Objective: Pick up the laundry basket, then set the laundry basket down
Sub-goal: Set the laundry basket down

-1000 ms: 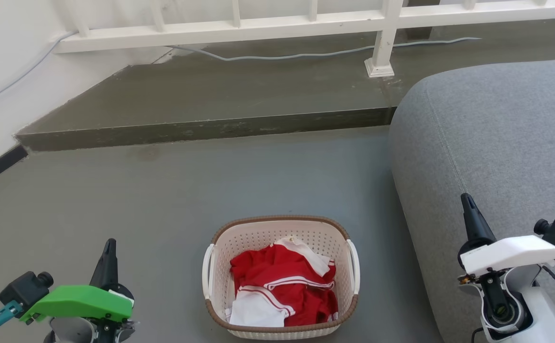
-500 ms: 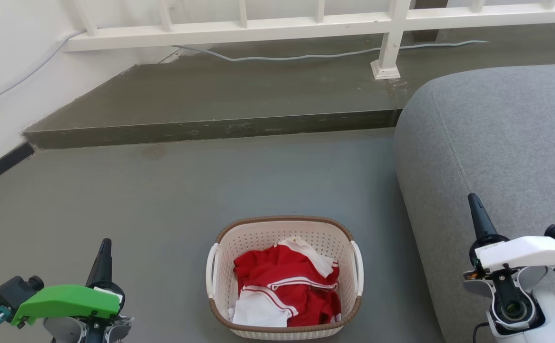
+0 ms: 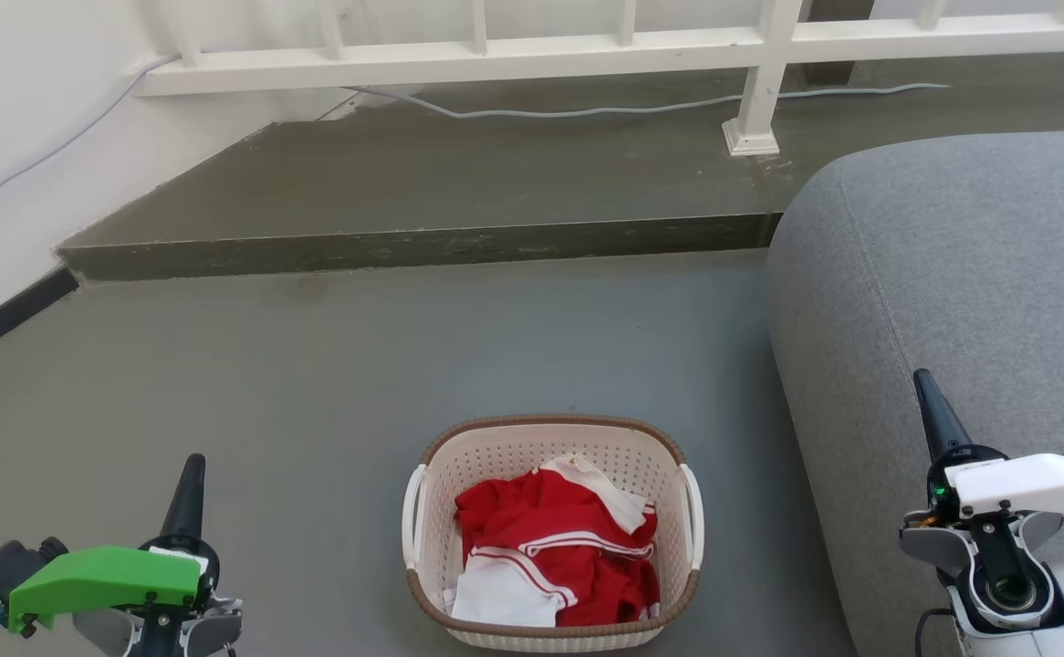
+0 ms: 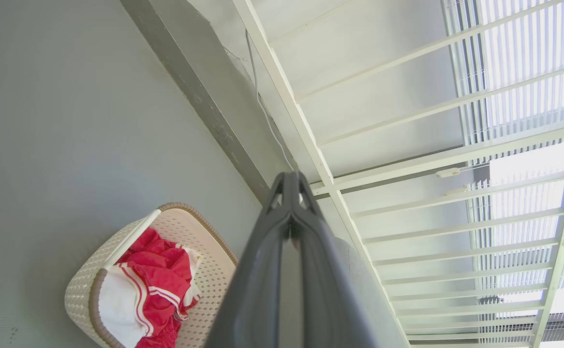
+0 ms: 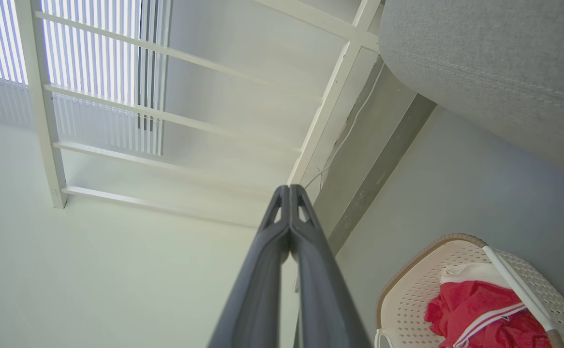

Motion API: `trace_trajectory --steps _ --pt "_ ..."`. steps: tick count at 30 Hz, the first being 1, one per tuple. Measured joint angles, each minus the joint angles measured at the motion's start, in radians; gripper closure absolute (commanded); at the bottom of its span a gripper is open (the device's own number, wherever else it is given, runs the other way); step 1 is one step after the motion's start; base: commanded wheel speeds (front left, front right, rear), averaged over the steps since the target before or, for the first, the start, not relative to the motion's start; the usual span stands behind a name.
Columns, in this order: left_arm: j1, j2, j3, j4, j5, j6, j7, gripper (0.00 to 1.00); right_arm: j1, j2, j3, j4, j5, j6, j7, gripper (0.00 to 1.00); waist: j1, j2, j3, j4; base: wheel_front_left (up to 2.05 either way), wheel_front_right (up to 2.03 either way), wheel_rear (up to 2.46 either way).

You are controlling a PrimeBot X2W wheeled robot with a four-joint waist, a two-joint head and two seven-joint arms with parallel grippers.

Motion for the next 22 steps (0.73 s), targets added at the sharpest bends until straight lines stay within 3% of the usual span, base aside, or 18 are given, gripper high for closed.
trace_trajectory --steps 22 --pt "-0.001 -0.006 0.044 -0.019 -0.244 -0.004 0.076 1.00 -0.001 0.019 -0.080 -0.002 0.270 0.026 0.077 1.00 0.0000 0.0000 -0.004 0.024 0.00 0.00 0.00"
